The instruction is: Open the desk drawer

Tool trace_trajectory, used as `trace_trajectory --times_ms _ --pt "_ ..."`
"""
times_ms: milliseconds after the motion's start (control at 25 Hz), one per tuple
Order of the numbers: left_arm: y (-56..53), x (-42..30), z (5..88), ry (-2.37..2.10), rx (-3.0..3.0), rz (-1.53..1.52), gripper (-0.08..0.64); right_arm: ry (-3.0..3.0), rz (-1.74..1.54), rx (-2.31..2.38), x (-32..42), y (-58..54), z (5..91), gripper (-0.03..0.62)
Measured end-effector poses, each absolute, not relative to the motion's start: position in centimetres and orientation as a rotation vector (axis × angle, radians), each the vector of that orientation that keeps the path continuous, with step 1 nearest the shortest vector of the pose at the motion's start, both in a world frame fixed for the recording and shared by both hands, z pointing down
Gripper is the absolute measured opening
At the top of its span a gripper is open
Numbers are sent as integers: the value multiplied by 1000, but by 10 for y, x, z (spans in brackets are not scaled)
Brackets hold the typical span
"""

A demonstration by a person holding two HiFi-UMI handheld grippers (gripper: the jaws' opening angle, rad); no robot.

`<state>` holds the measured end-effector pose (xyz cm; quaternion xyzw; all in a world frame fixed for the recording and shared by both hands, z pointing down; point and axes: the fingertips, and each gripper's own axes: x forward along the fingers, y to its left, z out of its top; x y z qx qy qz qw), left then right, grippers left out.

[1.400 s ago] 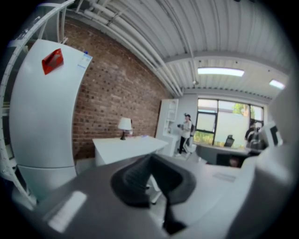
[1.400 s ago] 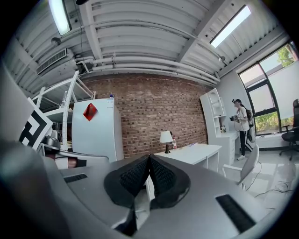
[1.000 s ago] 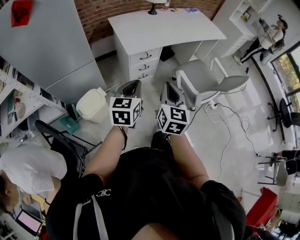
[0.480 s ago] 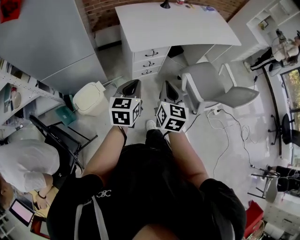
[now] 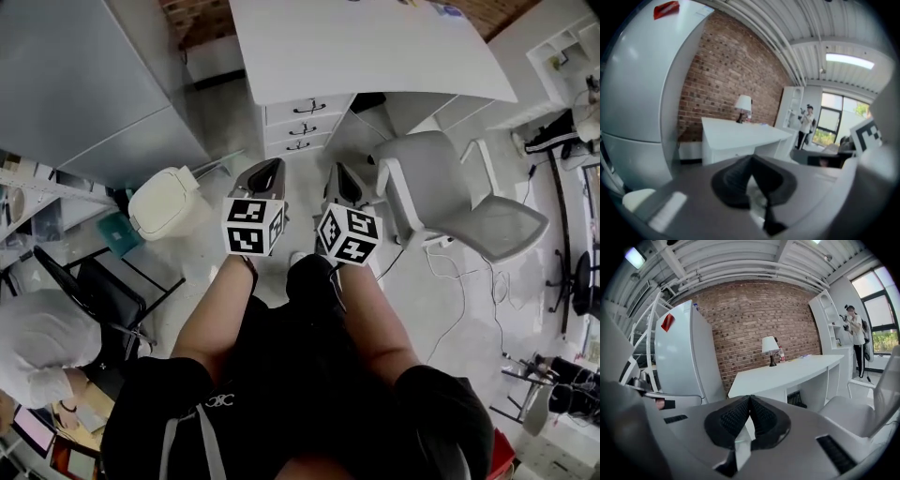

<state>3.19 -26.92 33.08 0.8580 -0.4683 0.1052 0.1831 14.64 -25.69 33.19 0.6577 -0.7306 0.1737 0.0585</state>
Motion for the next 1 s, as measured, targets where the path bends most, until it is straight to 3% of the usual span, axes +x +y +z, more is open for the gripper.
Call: trace_trajectory --times_ms 560,760,1000 --pt "-343 31 632 -1357 2422 241 0 -2345 1064 2069 174 -371 645 -2" --pt "-344 17 695 -1395 2428 226 -1 -2359 1546 2062 186 -409 740 -2" --pt "-343 -6 734 -1459 2390 237 -1 -2338 1705 2053 203 -443 813 0"
